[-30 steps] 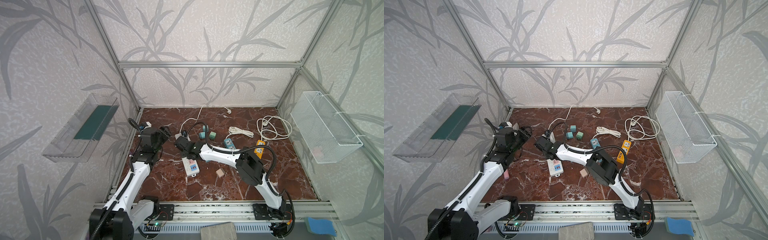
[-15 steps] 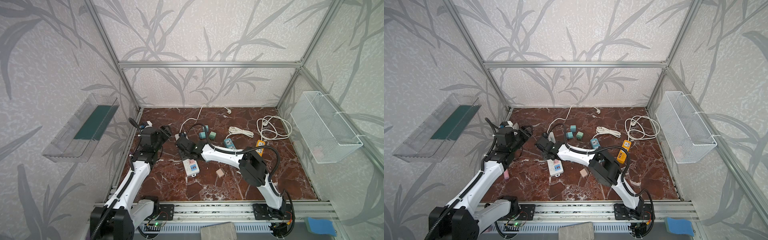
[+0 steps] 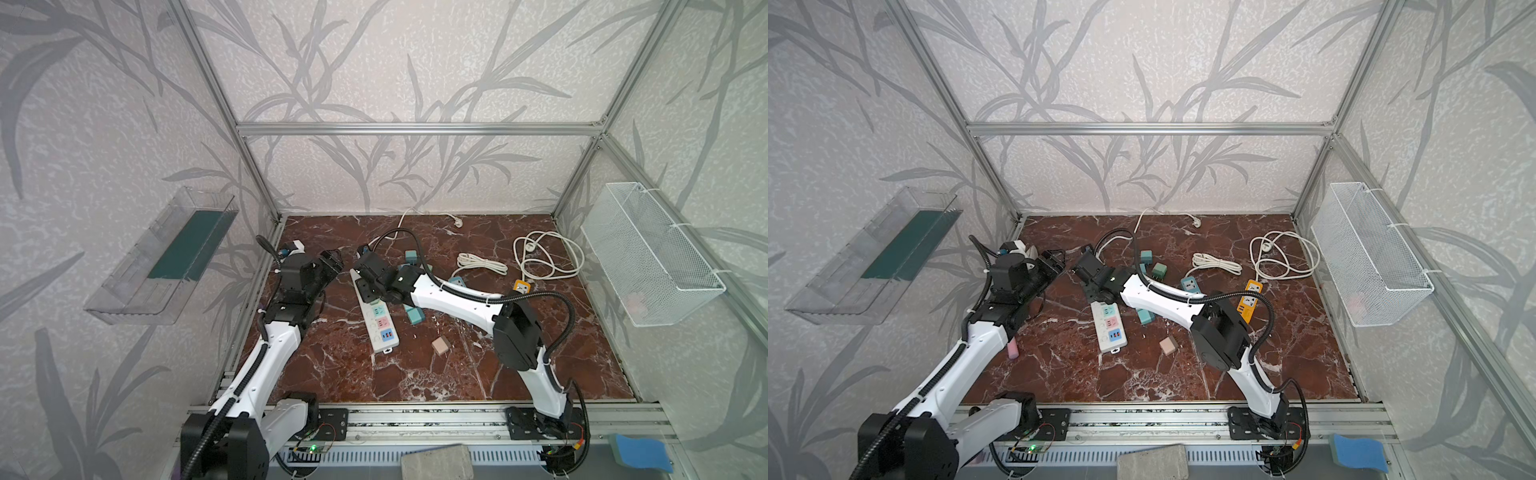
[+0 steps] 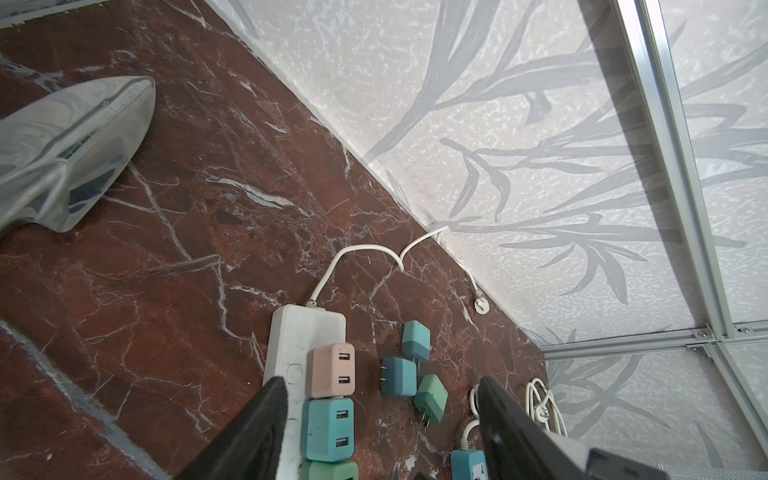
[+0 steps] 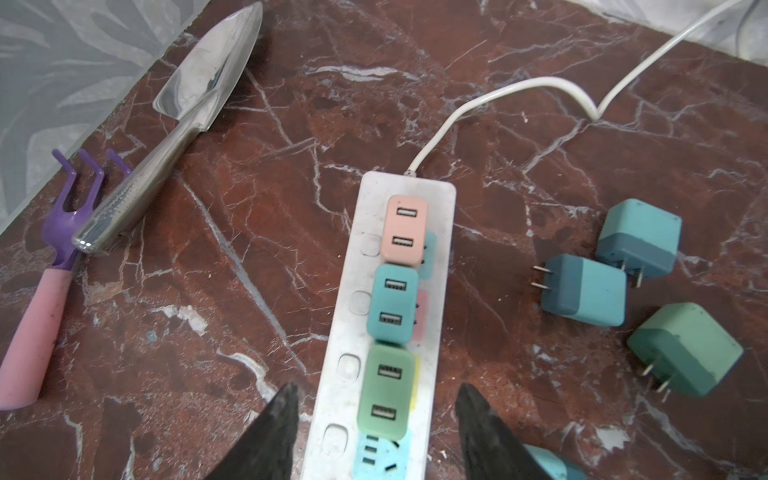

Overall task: Insert plugs into power strip
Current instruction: Press the plug into the socket.

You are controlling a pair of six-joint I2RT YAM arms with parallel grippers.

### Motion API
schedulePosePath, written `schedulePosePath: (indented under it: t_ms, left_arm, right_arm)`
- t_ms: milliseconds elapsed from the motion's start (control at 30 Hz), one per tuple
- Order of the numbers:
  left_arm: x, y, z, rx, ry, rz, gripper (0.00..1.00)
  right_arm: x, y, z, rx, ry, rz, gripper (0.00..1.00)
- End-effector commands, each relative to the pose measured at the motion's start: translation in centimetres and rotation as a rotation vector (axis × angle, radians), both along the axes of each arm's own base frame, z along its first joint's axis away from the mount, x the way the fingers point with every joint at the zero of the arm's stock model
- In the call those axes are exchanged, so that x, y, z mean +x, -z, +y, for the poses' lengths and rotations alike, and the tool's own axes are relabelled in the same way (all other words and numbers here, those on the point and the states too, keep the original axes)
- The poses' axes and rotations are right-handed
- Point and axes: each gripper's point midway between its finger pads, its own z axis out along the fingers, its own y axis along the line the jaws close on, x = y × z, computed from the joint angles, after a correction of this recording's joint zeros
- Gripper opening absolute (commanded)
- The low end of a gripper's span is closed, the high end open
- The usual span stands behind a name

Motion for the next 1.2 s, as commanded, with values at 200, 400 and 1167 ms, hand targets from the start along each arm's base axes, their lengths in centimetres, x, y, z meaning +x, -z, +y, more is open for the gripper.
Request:
schedulePosePath:
  t_ms: [200, 400, 1167]
  left_arm:
    - [0.3, 0.9, 0.5, -0.006, -0.009, 0.017, 0.72]
    - [0.4, 1.2, 0.5, -0.013, -0.007, 0.023, 0.72]
    - [0.7, 0.9, -0.3, -0.037, 0.035, 0.009, 0.73]
  right_arm:
    - [0.6, 0.7, -1.4, -0.035, -0.005, 0.017, 0.53]
    - [-0.3, 4.5, -1.8, -0.053, 0.002, 0.086, 0.52]
    - [-0.7, -2.0, -3.0, 0.027, -0.015, -0.006, 0.53]
